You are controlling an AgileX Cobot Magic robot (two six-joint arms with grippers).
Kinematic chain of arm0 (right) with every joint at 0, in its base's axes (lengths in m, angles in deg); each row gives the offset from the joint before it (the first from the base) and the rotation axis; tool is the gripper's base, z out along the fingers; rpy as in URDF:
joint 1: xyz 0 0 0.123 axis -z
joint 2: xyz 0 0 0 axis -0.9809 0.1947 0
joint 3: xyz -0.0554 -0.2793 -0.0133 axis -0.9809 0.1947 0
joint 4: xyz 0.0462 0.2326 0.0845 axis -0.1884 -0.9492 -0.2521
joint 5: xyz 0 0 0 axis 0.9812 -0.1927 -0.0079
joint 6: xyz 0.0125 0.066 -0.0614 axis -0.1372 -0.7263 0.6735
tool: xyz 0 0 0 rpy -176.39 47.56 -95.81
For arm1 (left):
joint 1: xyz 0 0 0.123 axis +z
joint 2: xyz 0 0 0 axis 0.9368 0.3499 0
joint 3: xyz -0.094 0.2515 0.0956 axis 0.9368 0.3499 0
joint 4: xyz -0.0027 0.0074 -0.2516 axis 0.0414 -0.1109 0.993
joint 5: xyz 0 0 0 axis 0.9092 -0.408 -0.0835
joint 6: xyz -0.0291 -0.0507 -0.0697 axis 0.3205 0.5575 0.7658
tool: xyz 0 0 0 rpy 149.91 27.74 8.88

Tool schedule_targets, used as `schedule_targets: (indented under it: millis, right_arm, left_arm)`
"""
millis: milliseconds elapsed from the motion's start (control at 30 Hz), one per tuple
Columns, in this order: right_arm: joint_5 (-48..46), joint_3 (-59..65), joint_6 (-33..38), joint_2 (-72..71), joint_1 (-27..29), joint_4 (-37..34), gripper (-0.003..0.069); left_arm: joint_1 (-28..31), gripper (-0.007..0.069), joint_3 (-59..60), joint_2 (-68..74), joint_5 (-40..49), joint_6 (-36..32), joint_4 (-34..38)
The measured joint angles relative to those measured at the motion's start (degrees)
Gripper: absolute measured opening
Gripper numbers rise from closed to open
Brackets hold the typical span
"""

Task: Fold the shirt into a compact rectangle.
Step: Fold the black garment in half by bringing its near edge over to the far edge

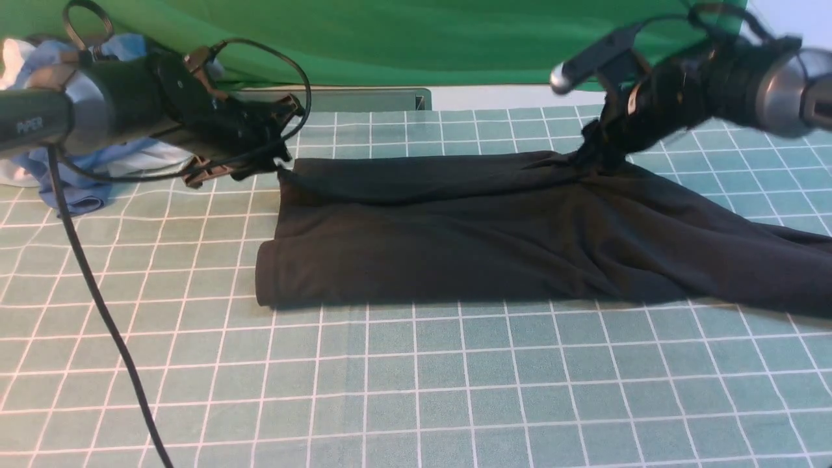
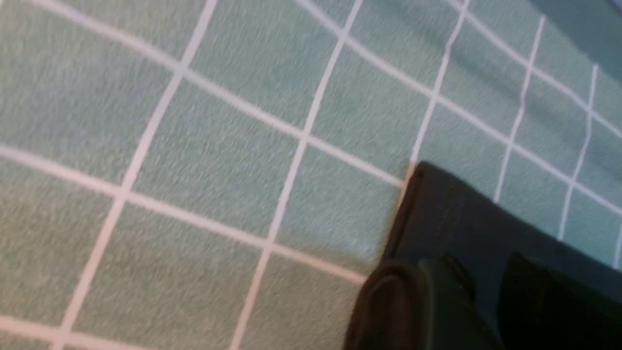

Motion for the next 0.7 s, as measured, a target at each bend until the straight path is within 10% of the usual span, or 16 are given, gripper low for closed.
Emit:
schedule_targets:
  millis: [167, 333, 700]
  right_arm:
    - [-18.68, -10.44, 1.63, -1.65, -0.27, -6.19, 0.0087]
    - [-25.97, -9.51, 6.51, -1.76, -0.20, -18.96, 0.0026]
    - [-2.86, -7.01, 7.91, 8.80, -0.52, -18.55, 0.0025]
  left_arm:
    - [0.59, 0.0365, -10.11, 0.00, 11.09, 0.00, -1.35]
    - [0.78, 0.0398, -15.95, -0.53, 27.52, -1.92, -1.60]
    - [0.73, 0.0118, -16.27, 0.63, 37.66, -5.67, -1.50]
